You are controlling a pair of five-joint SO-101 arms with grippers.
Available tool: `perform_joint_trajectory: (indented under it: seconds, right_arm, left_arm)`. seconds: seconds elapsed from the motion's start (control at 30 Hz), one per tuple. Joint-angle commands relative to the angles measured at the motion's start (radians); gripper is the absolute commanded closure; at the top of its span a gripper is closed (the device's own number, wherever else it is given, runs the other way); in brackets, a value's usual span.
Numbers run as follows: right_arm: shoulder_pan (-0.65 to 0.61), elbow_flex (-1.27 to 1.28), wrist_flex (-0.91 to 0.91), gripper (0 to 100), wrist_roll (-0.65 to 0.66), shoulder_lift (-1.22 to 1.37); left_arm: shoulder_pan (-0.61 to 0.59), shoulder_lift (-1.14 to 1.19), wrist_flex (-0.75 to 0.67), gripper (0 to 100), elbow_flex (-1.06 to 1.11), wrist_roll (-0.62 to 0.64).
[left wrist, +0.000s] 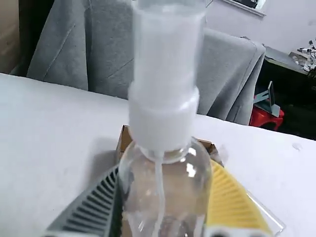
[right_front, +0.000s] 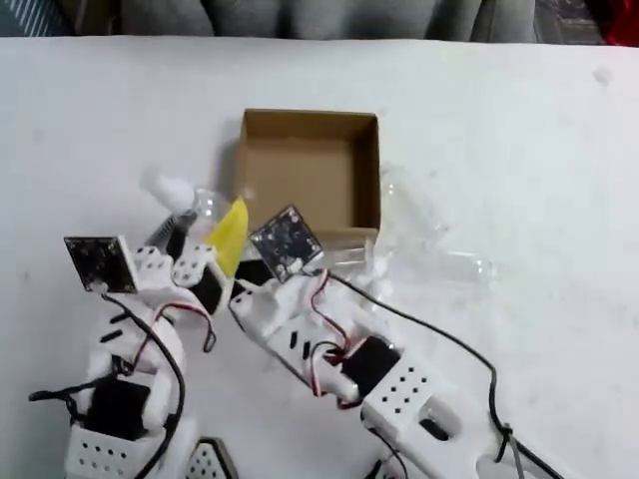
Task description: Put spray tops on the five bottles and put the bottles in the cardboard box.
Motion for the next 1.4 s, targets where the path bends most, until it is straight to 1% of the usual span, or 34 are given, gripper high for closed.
perform_joint_trajectory:
  seconds: [0.0, 0.13, 0.23, 0.27, 0.33, 0.4, 0.43, 0.5, 0.63, 0.77, 0.8, 0.9, 0.97, 1.03, 1.17, 1.3, 1.37]
  right_arm:
    - [0.071, -0.005, -0.024, 98.1, -0.006, -0.022]
    - [0.070, 0.028, 0.012, 98.1, -0.006, -0.062]
    - [0.071, 0.026, 0.163, 98.1, 0.000, -0.147]
    - [0.071, 0.026, 0.223, 98.1, 0.029, -0.183]
    - [0.073, 0.026, 0.338, 98.1, 0.140, -0.266]
    - [0.105, 0.026, 0.426, 98.1, 0.242, -0.352]
    - [0.137, 0.026, 0.461, 98.1, 0.281, -0.395]
    - [0.240, 0.026, 0.527, 98.2, 0.327, -0.467]
    - [0.510, 0.032, 0.690, 98.1, 0.399, -0.584]
    - [0.740, 0.058, 0.819, 98.1, 0.568, -0.633]
    - [0.794, 0.083, 0.819, 98.1, 0.588, -0.634]
    - [0.929, 0.166, 0.776, 98.1, 0.588, -0.633]
    - [0.978, 0.226, 0.734, 98.1, 0.588, -0.633]
    - [0.992, 0.284, 0.699, 98.1, 0.594, -0.634]
    - [0.993, 0.350, 0.659, 98.1, 0.597, -0.639]
    - [0.993, 0.356, 0.659, 98.1, 0.597, -0.641]
    - [0.993, 0.361, 0.657, 98.1, 0.598, -0.641]
  left_arm:
    - [0.030, -0.018, 0.017, 98, -0.052, -0.008]
    - [0.028, -0.015, -0.025, 98, -0.046, -0.008]
    - [0.028, 0.013, -0.034, 98, -0.055, -0.044]
    - [0.028, 0.039, -0.041, 98, -0.069, -0.066]
    - [0.019, 0.113, -0.061, 98, -0.100, -0.084]
    - [-0.010, 0.200, -0.098, 98, -0.138, -0.089]
    - [-0.022, 0.243, -0.123, 98, -0.157, -0.092]
    - [-0.039, 0.321, -0.186, 98, -0.184, -0.094]
    - [-0.042, 0.455, -0.356, 98, -0.206, -0.094]
    - [-0.039, 0.567, -0.539, 98, -0.206, -0.095]
    - [-0.041, 0.598, -0.589, 98, -0.207, -0.095]
    - [-0.039, 0.690, -0.746, 98, -0.207, -0.095]
    - [-0.039, 0.751, -0.838, 98, -0.227, -0.095]
    - [-0.039, 0.819, -0.898, 98, -0.261, -0.095]
    - [-0.016, 0.957, -0.928, 98, -0.354, -0.104]
    - [0.027, 1.118, -0.930, 98, -0.454, -0.195]
    - [0.031, 1.204, -0.930, 98, -0.509, -0.218]
